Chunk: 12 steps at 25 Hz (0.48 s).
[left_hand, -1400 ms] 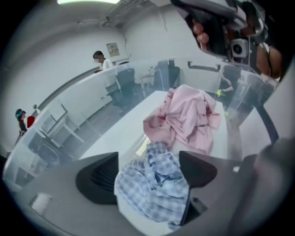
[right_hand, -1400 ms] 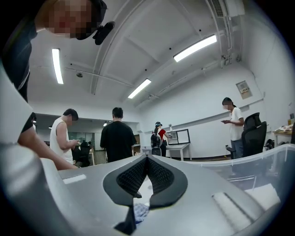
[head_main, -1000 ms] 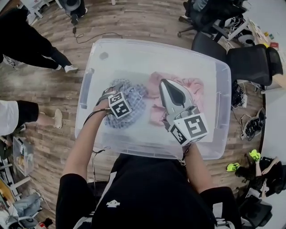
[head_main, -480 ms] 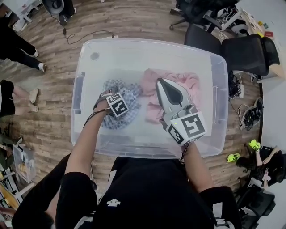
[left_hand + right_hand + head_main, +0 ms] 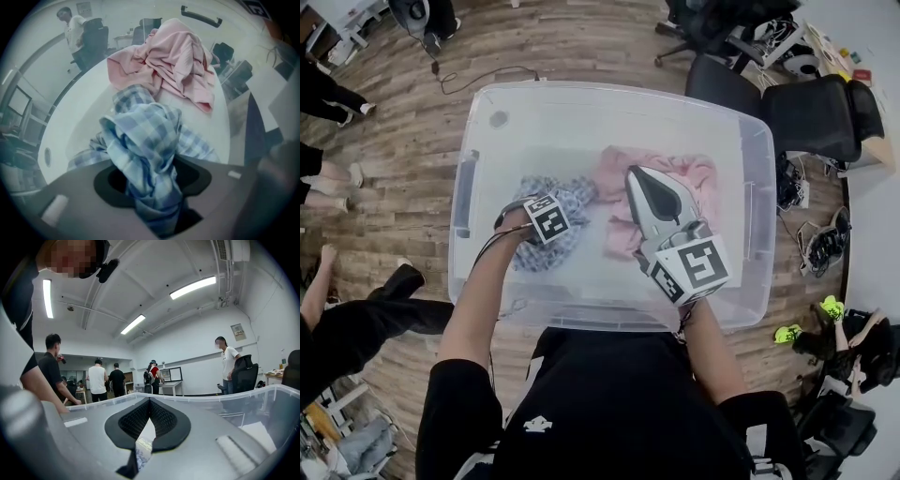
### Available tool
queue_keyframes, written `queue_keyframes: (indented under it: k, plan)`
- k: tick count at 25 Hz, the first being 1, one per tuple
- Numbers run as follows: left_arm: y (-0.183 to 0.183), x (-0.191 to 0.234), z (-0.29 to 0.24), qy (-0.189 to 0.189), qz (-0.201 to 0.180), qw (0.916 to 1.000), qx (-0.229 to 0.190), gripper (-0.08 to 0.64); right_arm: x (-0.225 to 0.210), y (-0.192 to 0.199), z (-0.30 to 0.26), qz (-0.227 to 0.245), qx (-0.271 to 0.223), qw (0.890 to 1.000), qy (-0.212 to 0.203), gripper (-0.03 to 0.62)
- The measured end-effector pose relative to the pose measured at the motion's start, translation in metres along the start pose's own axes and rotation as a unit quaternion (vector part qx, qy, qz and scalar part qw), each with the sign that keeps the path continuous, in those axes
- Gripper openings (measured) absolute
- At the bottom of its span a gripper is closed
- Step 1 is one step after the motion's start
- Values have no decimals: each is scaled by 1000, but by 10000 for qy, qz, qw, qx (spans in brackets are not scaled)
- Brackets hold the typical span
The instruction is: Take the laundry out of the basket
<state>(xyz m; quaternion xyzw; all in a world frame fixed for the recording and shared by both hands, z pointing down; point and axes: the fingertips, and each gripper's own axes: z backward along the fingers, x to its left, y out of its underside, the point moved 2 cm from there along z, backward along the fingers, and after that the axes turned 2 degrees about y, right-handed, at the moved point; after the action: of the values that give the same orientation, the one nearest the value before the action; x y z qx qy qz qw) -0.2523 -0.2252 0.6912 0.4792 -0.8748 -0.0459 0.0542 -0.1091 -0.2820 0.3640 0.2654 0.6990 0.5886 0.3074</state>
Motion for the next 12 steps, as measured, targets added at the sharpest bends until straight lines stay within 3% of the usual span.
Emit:
queue_keyframes:
  k: [4, 12]
  plan:
    - [1, 3, 8, -80, 49, 10000, 14, 185, 3, -2, 0, 12, -3, 10000, -42, 0]
    - [-6, 3, 34, -151, 81, 9996, -204, 170, 7, -7, 3, 67, -97, 9998, -160, 0]
